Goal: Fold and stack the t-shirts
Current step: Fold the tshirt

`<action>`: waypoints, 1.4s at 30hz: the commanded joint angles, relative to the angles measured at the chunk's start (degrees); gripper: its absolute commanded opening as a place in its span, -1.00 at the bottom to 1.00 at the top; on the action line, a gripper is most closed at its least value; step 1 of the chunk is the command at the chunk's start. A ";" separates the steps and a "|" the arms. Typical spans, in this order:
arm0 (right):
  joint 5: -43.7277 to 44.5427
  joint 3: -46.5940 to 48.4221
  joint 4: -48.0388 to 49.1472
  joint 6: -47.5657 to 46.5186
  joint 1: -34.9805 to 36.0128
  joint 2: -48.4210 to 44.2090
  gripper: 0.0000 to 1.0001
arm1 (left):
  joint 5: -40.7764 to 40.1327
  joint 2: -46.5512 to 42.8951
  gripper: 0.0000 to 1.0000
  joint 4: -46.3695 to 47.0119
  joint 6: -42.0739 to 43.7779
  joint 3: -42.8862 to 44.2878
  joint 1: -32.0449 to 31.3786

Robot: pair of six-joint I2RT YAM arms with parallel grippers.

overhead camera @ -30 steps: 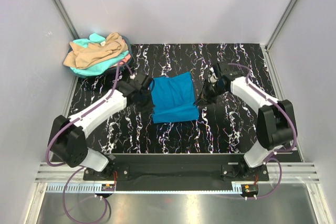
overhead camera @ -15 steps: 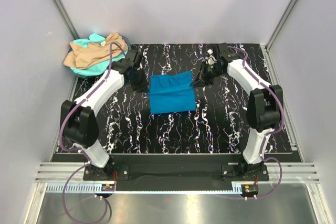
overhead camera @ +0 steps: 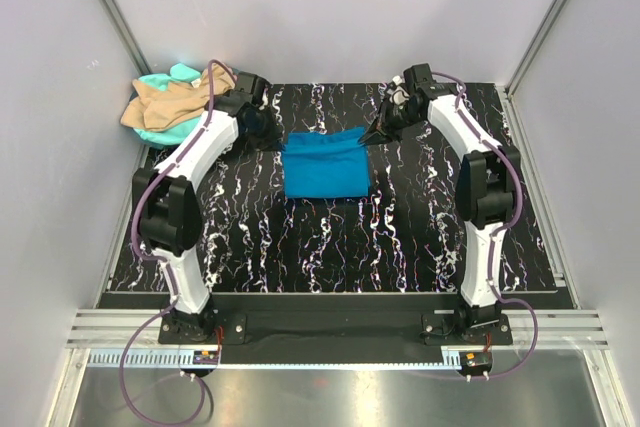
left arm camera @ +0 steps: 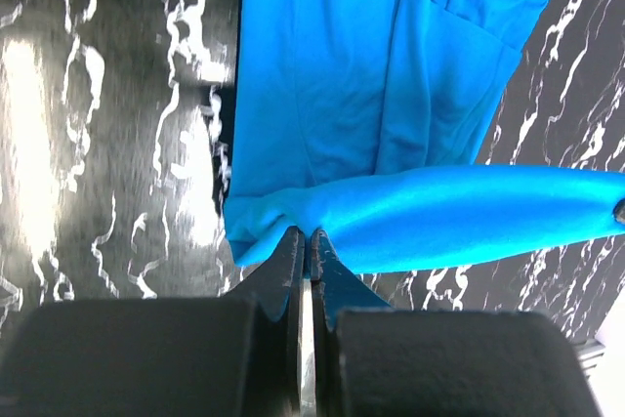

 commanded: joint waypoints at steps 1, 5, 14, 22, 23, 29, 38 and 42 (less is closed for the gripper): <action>-1.91 4.07 1.12 0.41 -1.70 2.39 -1.00 | 2.14 3.18 -1.00 2.73 2.15 3.74 1.13; -3.23 7.50 2.26 0.94 -2.67 6.17 -1.00 | 4.25 6.96 -1.00 5.28 2.68 6.20 2.27; -4.38 10.67 1.12 0.15 -3.63 9.34 -1.00 | 5.31 7.76 -1.00 7.74 2.33 7.79 2.54; -5.34 9.62 2.44 1.64 -3.72 8.81 -1.00 | 4.87 6.97 -1.00 8.10 2.33 6.91 2.54; -5.34 8.92 2.96 1.81 -3.72 8.29 -1.00 | 4.78 6.88 -1.00 8.18 2.15 6.73 2.54; -5.87 3.56 3.15 1.29 -3.64 4.60 -1.00 | 4.87 3.46 -1.00 8.71 0.75 1.91 2.45; -4.73 -17.52 6.30 0.58 -2.23 -9.97 -1.00 | 6.89 -9.37 -1.00 10.73 -1.09 -18.91 -2.64; -4.29 -30.50 7.36 0.58 -0.13 -17.72 -1.00 | 7.24 -18.05 -1.00 12.31 -4.52 -29.46 -7.29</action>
